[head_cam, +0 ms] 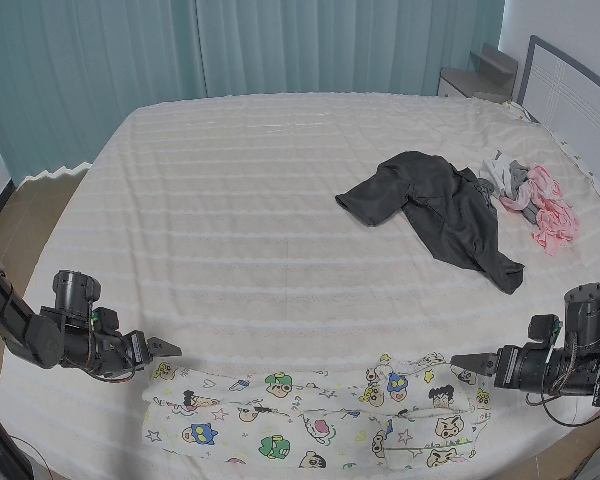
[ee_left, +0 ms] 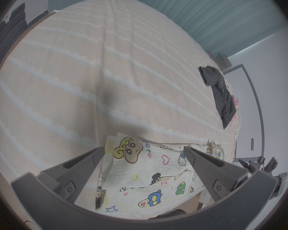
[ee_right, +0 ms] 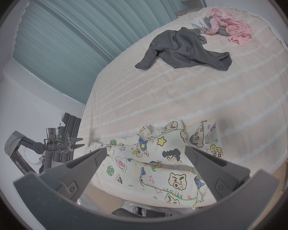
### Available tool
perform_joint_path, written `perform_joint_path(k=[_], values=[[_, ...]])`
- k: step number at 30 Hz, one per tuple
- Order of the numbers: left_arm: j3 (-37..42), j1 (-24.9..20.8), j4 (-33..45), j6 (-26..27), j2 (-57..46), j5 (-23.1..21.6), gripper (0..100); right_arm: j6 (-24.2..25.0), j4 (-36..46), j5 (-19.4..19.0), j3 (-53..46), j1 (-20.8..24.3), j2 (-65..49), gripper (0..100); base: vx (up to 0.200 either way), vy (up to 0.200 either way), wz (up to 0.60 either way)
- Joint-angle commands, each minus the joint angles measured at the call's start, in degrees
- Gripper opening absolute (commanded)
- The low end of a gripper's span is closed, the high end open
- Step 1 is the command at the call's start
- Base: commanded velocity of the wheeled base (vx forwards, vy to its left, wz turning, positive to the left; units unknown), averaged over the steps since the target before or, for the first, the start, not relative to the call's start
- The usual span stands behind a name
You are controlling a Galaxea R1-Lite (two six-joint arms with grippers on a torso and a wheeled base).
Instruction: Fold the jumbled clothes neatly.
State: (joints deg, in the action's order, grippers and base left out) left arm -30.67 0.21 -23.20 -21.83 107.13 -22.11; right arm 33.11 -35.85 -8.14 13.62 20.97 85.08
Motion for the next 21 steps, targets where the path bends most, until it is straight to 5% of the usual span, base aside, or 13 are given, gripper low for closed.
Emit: perform_joint_path(k=[1, 21], values=[[-1.1, -1.3, -0.3, -0.1, 3.7, 0.2, 100, -0.1, 0.0, 0.0, -0.3, 0.2, 0.4, 100, 0.000, 0.000, 0.00], [-5.3, -1.4, -0.5, -0.6, 10.0, 0.7, 100, -0.2, -0.1, 0.1, -0.6, 0.9, 0.1, 100, 0.000, 0.000, 0.00]])
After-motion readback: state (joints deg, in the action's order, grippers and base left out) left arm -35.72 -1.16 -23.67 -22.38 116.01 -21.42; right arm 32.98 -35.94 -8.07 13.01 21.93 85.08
